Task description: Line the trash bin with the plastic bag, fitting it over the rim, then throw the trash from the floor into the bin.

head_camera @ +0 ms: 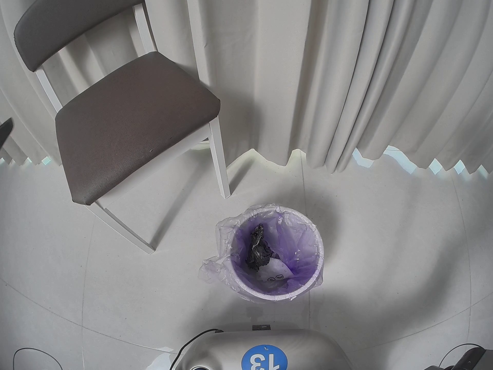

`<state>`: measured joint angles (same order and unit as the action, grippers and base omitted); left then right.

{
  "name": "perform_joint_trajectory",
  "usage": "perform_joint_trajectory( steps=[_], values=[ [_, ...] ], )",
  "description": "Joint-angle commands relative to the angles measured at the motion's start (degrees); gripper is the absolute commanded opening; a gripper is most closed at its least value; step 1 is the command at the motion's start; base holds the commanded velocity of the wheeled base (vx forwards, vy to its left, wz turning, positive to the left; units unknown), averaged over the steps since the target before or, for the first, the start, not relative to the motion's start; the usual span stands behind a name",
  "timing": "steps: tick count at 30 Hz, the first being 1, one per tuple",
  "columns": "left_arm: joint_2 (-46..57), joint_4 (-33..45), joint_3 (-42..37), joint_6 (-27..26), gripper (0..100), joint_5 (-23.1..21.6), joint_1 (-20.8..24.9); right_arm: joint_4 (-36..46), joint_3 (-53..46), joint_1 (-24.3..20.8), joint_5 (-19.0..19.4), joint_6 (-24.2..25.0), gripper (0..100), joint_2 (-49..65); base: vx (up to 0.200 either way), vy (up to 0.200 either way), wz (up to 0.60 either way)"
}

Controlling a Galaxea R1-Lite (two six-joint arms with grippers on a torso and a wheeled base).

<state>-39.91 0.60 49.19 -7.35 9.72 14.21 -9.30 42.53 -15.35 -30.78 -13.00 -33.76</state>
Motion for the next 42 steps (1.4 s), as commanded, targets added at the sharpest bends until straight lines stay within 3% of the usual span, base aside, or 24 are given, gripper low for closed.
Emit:
perform_joint_trajectory(
  steps=[1, 8, 18, 22, 26, 33, 37, 42],
  values=[
    [16.8, 12.8, 7.1, 0.1, 100, 2.1, -1.1, 9.7, 0.0, 3.5, -1.4, -0.1, 100, 17.5, 0.000, 0.000, 0.00],
    [25.8, 24.4, 9.8, -0.5, 100, 2.1, -3.4, 18.9, 0.0, 5.0, -1.3, -0.2, 100, 26.8, 0.000, 0.000, 0.00],
    [31.7, 36.6, 16.4, -0.5, 100, 2.1, -6.5, 25.6, 1.1, 13.9, -0.7, 3.4, 100, 30.2, 0.000, 0.000, 0.00],
    [33.1, 39.8, 17.6, -0.5, 100, 1.8, -8.5, 32.0, 1.9, 15.3, 4.1, 4.2, 100, 33.7, 0.000, 0.000, 0.00],
    [34.1, 41.9, 18.7, -0.5, 100, 1.4, -10.6, 32.1, 2.6, 15.3, 6.2, 5.3, 100, 33.7, 0.000, 0.000, 0.00],
    [37.1, 45.5, 17.7, -0.4, 100, 0.7, -12.8, 31.7, 2.7, 15.3, 17.5, 6.0, 100, 33.7, 0.000, 0.000, 0.00],
    [39.7, 47.3, 15.1, 0.4, 100, 0.1, -14.0, 31.5, 2.1, 15.3, 19.8, 7.8, 100, 33.7, 0.000, 0.000, 0.00],
    [39.8, 47.8, 11.6, 7.4, 100, -1.6, -14.0, 30.4, 1.1, 15.3, 23.3, 8.9, 100, 33.7, 0.000, 0.000, 0.00]
  ],
)
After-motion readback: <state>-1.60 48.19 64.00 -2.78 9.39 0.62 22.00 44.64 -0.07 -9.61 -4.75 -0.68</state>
